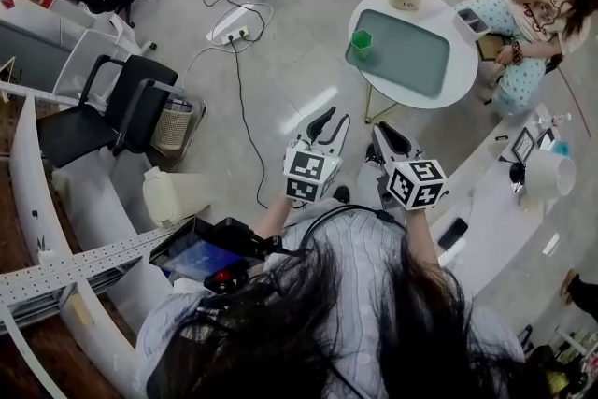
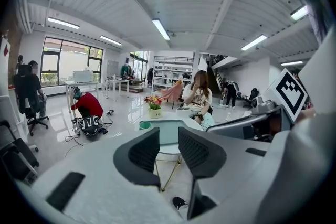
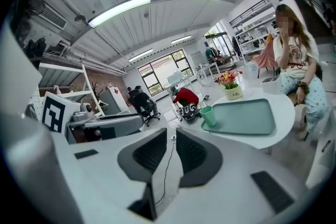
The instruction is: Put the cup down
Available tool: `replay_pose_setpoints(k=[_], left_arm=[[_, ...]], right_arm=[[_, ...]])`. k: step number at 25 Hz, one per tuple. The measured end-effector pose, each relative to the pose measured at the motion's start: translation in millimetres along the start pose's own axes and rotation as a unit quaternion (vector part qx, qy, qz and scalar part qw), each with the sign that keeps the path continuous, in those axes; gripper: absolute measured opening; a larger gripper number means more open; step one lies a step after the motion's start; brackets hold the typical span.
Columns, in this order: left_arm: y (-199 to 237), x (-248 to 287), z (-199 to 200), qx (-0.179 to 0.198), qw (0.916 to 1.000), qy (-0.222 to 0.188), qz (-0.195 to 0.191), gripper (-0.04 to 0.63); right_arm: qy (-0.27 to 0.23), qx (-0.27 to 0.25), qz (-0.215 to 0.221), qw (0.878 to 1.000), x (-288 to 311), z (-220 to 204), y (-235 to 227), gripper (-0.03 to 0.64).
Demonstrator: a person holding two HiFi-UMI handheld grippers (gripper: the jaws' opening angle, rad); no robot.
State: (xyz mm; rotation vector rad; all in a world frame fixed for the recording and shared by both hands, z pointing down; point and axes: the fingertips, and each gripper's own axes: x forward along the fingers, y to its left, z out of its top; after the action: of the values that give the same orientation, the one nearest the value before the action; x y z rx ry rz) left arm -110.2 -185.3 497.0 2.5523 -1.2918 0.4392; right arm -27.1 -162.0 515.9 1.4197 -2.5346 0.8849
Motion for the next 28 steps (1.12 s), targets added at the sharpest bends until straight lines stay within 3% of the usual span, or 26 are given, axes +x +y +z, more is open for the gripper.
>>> replay_pose_setpoints(k=[7, 19, 28], left_arm=[[-16, -27, -22, -0.002, 1.0000, 0.006, -0.001, 0.086], [-71, -26, -30, -0.006, 0.9994, 0.008, -0.035, 0.081], [-112, -52, -22, -0.001, 0.9999, -0.005, 0.013, 0.065]], right_arm=[[0.011, 0.000, -0.021, 1.000, -36, -31, 19, 0.072], [0.016, 0.002, -0.048, 0.999, -87, -43, 4, 0.072], [0.021, -0.010, -0.005, 1.000, -130, -55, 4, 0.072]])
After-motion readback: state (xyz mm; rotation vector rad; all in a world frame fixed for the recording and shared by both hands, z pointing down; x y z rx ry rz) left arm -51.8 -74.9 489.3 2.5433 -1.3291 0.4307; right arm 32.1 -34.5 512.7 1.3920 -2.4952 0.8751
